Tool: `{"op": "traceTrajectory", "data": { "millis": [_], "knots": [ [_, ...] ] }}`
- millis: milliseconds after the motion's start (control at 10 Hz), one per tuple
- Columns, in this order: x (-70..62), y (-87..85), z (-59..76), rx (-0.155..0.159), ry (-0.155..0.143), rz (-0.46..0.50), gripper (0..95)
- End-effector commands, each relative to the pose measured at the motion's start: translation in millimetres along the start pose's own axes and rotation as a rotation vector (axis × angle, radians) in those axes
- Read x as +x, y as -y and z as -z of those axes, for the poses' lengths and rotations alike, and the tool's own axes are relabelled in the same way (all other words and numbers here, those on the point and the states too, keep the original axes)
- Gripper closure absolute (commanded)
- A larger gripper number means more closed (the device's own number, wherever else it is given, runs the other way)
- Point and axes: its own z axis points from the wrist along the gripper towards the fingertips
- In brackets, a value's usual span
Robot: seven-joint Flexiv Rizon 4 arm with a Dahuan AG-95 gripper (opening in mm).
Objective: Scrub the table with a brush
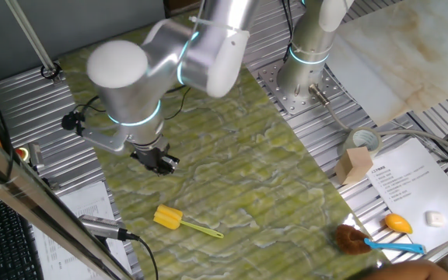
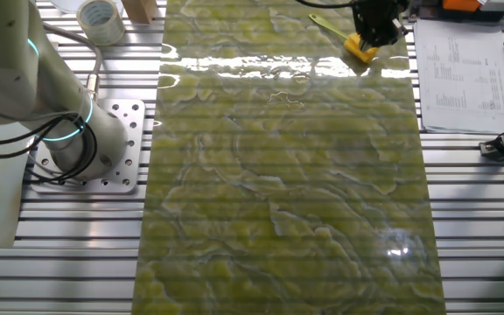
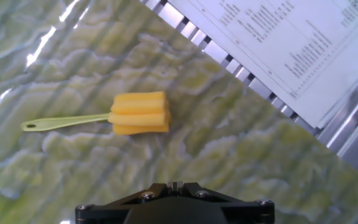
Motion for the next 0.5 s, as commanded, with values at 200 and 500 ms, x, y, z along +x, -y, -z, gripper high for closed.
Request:
{"op": "traceTrajectory", "data": {
  "millis": [200,500],
  "knots": [
    [-0.8,0.9,-0.9,0.026,0.010,0.199,95.0],
    [-0.8,0.9,-0.9,0.013,0.002,0.436,95.0]
  ]
}}
